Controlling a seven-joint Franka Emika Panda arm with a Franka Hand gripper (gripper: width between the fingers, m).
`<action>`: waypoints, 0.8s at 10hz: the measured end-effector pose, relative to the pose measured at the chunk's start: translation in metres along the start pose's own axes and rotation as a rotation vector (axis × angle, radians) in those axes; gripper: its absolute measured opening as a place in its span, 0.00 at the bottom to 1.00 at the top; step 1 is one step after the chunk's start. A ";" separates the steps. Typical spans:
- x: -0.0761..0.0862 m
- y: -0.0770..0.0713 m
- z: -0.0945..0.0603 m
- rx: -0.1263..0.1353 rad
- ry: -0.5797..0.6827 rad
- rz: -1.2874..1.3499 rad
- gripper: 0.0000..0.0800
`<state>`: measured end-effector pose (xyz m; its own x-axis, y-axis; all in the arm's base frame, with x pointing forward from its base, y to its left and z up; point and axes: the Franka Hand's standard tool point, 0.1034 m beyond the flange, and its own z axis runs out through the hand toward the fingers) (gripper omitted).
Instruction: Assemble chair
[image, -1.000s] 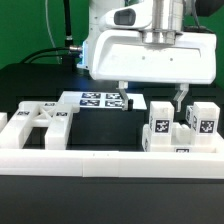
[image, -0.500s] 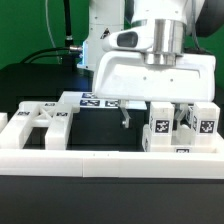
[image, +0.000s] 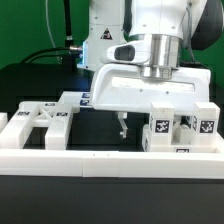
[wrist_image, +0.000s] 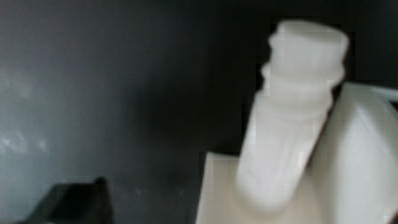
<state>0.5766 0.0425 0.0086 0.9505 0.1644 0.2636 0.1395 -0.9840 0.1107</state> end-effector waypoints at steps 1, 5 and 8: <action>0.000 0.000 0.000 0.000 0.000 0.000 0.49; 0.004 0.001 -0.003 -0.002 0.012 0.002 0.42; 0.007 0.019 -0.039 0.021 -0.027 0.008 0.42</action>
Offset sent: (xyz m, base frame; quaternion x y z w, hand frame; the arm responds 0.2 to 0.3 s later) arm -0.0032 -0.0022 -0.0002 -0.0032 -0.0003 -0.0004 1.0000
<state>0.5747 0.0279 0.0500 0.9586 0.1552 0.2388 0.1376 -0.9865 0.0887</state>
